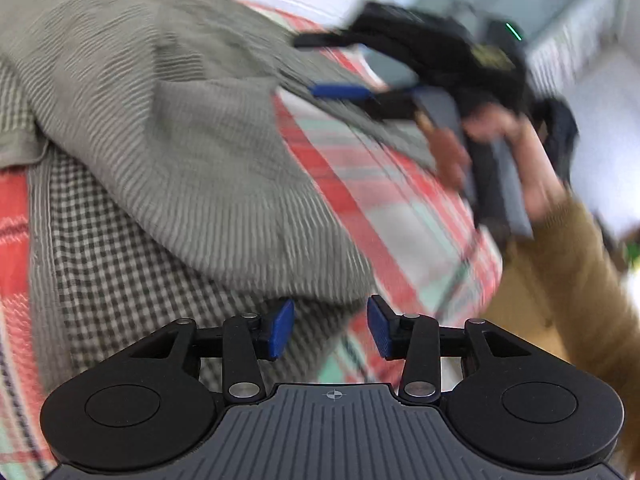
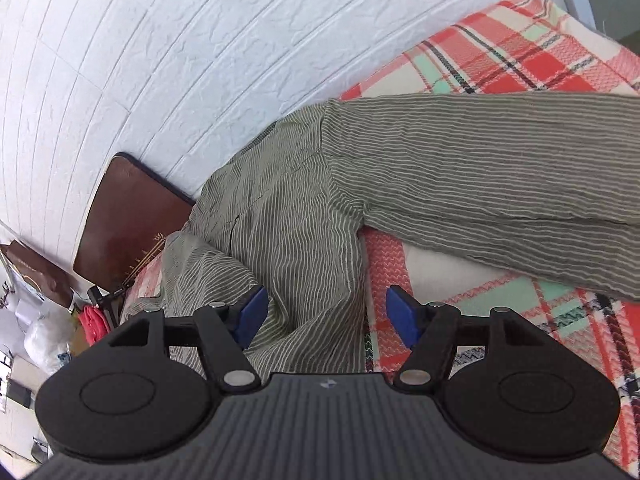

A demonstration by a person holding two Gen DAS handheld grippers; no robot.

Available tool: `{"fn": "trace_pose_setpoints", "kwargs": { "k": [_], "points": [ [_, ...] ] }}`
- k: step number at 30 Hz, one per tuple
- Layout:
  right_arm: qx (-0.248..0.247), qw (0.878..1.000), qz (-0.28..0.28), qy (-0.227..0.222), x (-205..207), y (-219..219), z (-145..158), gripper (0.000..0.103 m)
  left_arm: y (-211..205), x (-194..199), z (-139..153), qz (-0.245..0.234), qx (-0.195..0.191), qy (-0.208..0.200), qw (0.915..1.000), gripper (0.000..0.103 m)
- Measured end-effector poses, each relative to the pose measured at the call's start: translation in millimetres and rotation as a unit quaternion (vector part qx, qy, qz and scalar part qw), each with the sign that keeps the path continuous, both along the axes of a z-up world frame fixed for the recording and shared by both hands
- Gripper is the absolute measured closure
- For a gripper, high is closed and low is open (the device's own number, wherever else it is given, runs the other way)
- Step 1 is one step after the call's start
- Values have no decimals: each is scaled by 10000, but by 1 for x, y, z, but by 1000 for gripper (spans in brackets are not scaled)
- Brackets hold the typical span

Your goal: Fold clothes

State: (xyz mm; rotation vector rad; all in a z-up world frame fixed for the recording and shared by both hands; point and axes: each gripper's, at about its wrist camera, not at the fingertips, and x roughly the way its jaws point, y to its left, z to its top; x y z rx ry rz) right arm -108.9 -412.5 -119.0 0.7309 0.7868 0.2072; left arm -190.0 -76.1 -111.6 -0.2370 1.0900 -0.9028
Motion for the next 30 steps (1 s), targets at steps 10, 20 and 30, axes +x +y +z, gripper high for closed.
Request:
{"fn": "trace_pose_setpoints", "kwargs": {
  "k": [10, 20, 30],
  "points": [
    [374, 9988, -200, 238, 27, -13, -20, 31, 19, 13, -3, 973, -666, 358, 9924, 43],
    [1415, 9867, -645, 464, 81, -10, -60, 33, 5, 20, 2, 889, -238, -245, 9955, 93],
    [-117, 9982, -522, -258, 98, -5, -11, 97, -30, -22, 18, -328, -89, -1094, 9934, 103]
  ]
}}
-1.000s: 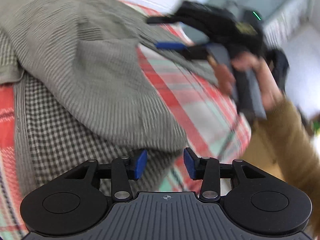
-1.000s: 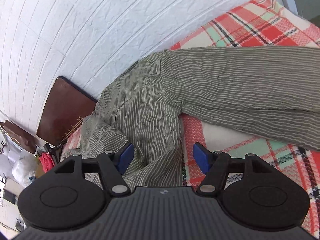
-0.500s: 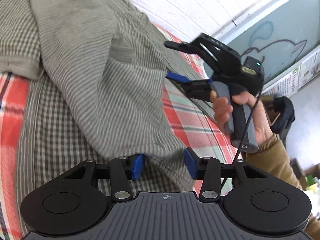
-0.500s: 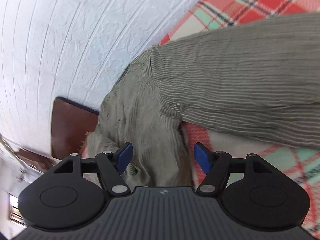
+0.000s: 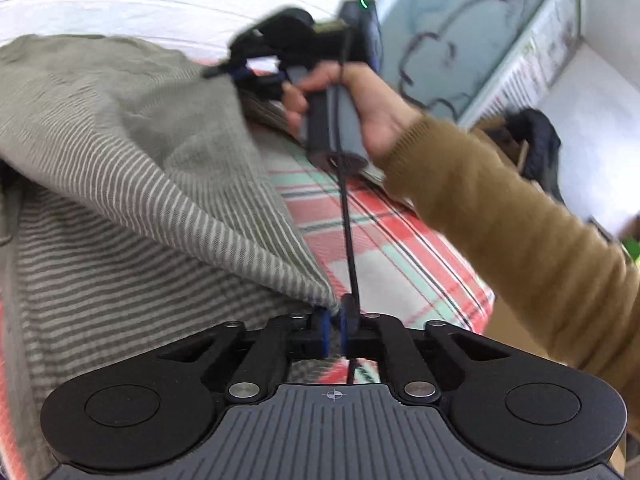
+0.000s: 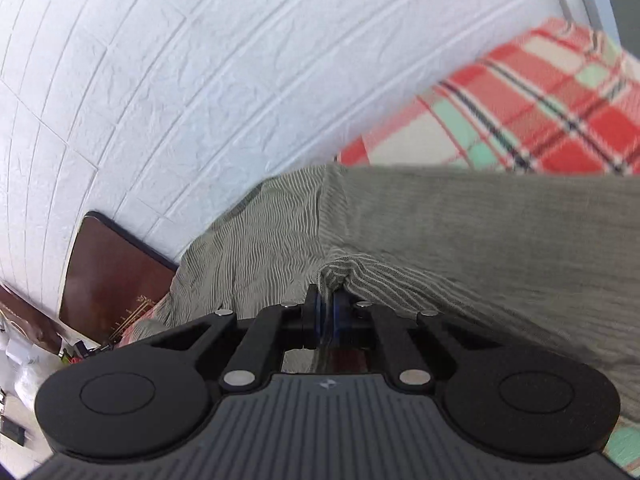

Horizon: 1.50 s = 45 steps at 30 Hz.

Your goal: Fold clothes

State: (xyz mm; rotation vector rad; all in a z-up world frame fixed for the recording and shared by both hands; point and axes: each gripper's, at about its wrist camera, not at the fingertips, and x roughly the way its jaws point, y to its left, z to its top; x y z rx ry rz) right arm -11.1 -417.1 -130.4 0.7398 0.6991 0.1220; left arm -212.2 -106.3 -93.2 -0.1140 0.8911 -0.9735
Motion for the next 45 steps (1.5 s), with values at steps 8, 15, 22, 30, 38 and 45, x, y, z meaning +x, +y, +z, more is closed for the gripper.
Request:
{"fn": "trace_pose_setpoints", "kwargs": {
  "k": [8, 15, 22, 30, 38, 45],
  "points": [
    [-218, 9982, -250, 497, -2, -22, -31, 96, -24, -3, -23, -326, 324, 202, 9987, 103],
    [-527, 9985, -91, 149, -37, -17, -14, 42, -7, -9, -15, -566, 43, 142, 9983, 44],
    [-1044, 9929, 548, -149, -137, 11, 20, 34, 73, -11, 13, 657, -54, -447, 9968, 23],
    [-960, 9905, 982, 13, -219, 49, 8, 33, 160, 20, -13, 2479, 221, 569, 9669, 23],
    [-2027, 9758, 794, -211, -266, 83, 17, 33, 142, 27, -21, 2012, 104, 536, 9780, 30],
    [-3319, 9230, 1850, -600, -263, 137, 22, 33, 137, 26, -27, 1957, 102, 585, 9789, 34]
  ]
}}
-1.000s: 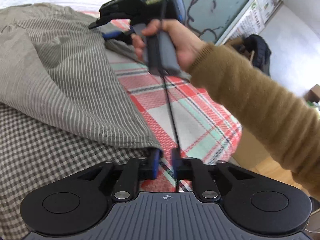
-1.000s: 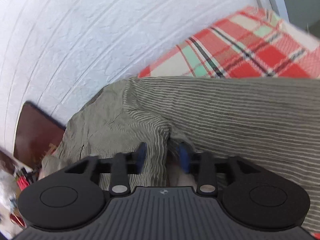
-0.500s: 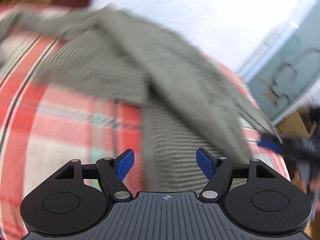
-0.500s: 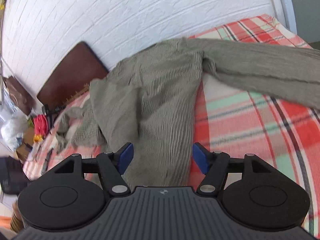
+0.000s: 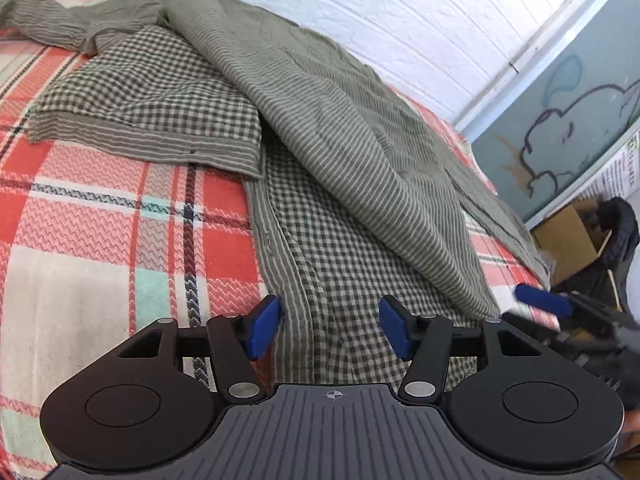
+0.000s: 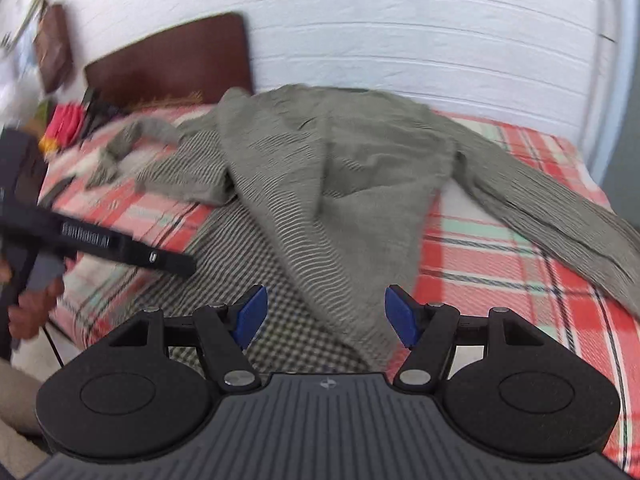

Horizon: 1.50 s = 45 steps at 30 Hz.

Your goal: Fold clothes

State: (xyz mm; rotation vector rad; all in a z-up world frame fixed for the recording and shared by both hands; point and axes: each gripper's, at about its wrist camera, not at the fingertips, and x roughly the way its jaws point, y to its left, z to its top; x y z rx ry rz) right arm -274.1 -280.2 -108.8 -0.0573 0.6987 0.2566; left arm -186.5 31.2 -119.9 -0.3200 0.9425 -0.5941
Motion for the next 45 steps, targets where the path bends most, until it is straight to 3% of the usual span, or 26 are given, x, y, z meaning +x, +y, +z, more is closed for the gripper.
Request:
{"fn": "trace_pose_setpoints", "kwargs": {
  "k": [6, 7, 8, 9, 10, 11, 14, 17, 19, 21, 23, 25, 26, 29, 30, 31, 33, 36, 40, 43, 45],
  "points": [
    [-1259, 9908, 488, 23, 11, 31, -20, 40, 1, 0, -3, 65, -74, 49, 9999, 37],
    [-1390, 9892, 474, 28, 14, 32, -24, 48, 1, 0, -3, 76, -87, 58, 9999, 41],
    [-1462, 9884, 422, 25, 16, 30, -25, 60, 1, 0, -4, 79, -81, 81, 9999, 65],
    [-1430, 9893, 302, 10, 16, 26, -23, 95, 0, 1, -5, 66, -31, 138, 9999, 89],
    [-1397, 9900, 182, -5, 16, 21, -21, 101, 1, 0, -6, 63, -11, 192, 9998, 90],
    [-1336, 9910, 48, -59, 14, 16, -16, 101, 4, -1, -5, 84, -61, 237, 9997, 98],
    [-1146, 9928, -263, -236, 0, -2, 5, 101, 9, -9, 0, 62, 12, 145, 9999, 101],
    [-1366, 9905, -165, -29, -9, -6, 2, 101, 8, -13, 2, -63, 336, 89, 9994, 101],
    [-1508, 9884, -73, 179, -10, -5, -8, 101, 6, -15, 1, -163, 442, 72, 9989, 100],
    [-1584, 9869, -59, 287, -10, -4, -14, 100, 8, -16, 2, -192, 425, 71, 9989, 78],
    [-1610, 9864, -81, 333, -12, -3, -16, 100, 10, -18, 5, -240, 375, 85, 9990, 76],
    [-1556, 9871, -83, 368, -13, -6, -13, 99, 14, -21, 9, -232, 399, 56, 9989, 63],
    [-1566, 9868, -55, 414, -13, -8, -13, 98, 16, -22, 11, -208, 399, 39, 9990, 56],
    [-1330, 9901, 52, 446, -16, -15, -7, 88, 31, -22, 20, 63, 383, -120, 9992, 46],
    [-1097, 9932, 45, 388, -18, -18, 0, 77, 37, -20, 24, 206, 476, -258, 9983, 42],
    [-768, 9967, 3, 256, -19, -22, 10, 63, 44, -18, 28, 360, 638, -433, 9964, 42],
    [-115, 9999, -53, -115, -19, -26, 33, 50, 55, -10, 34, 679, 1019, -754, 9896, 40],
    [687, 9958, 245, -556, -10, -19, 59, 49, 75, 10, 37, 1166, 1327, -974, 9794, 37],
    [1073, 9882, 840, -702, 29, 21, 63, 49, 107, 50, 34, 1923, 1201, -877, 9700, 36],
    [975, 9874, 1106, -567, 68, 59, 55, 48, 124, 78, 30, 2281, 789, -664, 9682, 36],
    [904, 9886, 1139, -394, 98, 80, 51, 48, 128, 94, 27, 2222, 516, -542, 9721, 35]
  ]
}}
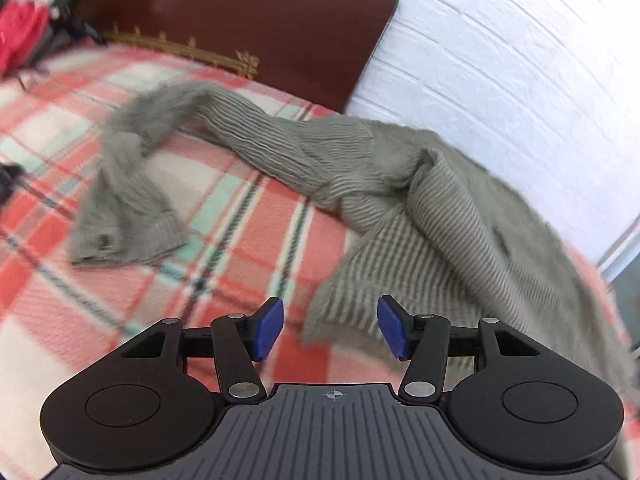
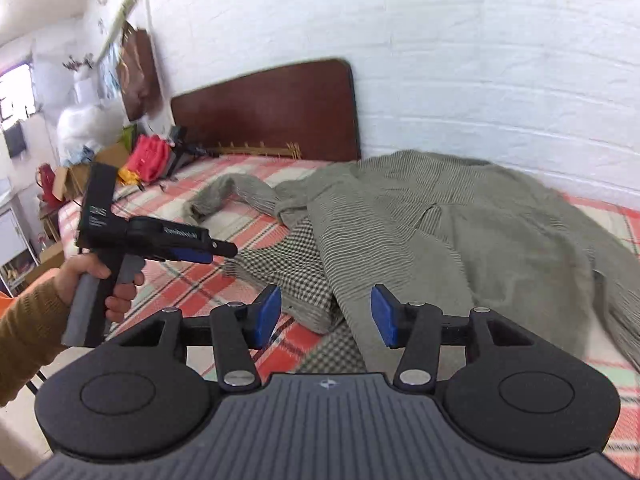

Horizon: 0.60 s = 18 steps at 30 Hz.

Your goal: Fold clothes

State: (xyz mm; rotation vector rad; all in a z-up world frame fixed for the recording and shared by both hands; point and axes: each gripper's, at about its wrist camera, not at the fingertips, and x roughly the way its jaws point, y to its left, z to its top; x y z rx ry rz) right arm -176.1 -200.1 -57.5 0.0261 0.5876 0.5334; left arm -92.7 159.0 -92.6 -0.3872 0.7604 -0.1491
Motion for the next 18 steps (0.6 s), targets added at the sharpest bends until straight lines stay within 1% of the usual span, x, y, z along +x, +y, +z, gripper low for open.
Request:
{"fn": "trace_pose_setpoints", "kwargs": {
  "k": [1, 4, 5, 7, 8, 9, 10, 11, 12, 13, 15, 18],
  "points": [
    [-20, 10000, 5, 77, 15, 10, -1, 48, -1, 7, -2, -41, -28, 39, 10000, 35],
    [-153, 9997, 22, 192, 51, 37, -8, 44, -9, 25, -10, -75, 105, 126, 9998, 35],
    [-284, 9994, 16, 212, 61, 46, -13, 44, -11, 29, -13, -76, 129, 144, 9998, 35],
    [-535, 9982, 5, 274, 80, 63, -23, 39, -12, 32, -17, -87, 152, 97, 9998, 35],
    [-629, 9973, 0, 373, 88, 70, -30, 39, -13, 32, -17, -120, 170, 90, 9997, 37],
    [-710, 9962, -10, 504, 96, 76, -38, 39, -14, 33, -18, -161, 193, 85, 9996, 43],
    [-788, 9950, -15, 605, 102, 81, -45, 41, -14, 34, -19, -229, 231, 93, 9994, 57],
    [-862, 9941, -8, 653, 105, 83, -50, 44, -15, 34, -19, -328, 264, 139, 9990, 91],
    [-890, 9937, -23, 675, 108, 84, -52, 77, -15, 32, -19, -439, 259, 199, 9985, 97],
    [-838, 9943, -74, 652, 108, 80, -48, 102, -15, 28, -18, -523, 231, 209, 9981, 99],
    [-712, 9957, -177, 563, 106, 73, -39, 102, -17, 13, -12, -667, 246, 62, 9974, 101],
    [-381, 9986, -342, 129, 91, 50, -8, 102, -23, -16, -3, -998, 306, -104, 9945, 101]
  ]
}}
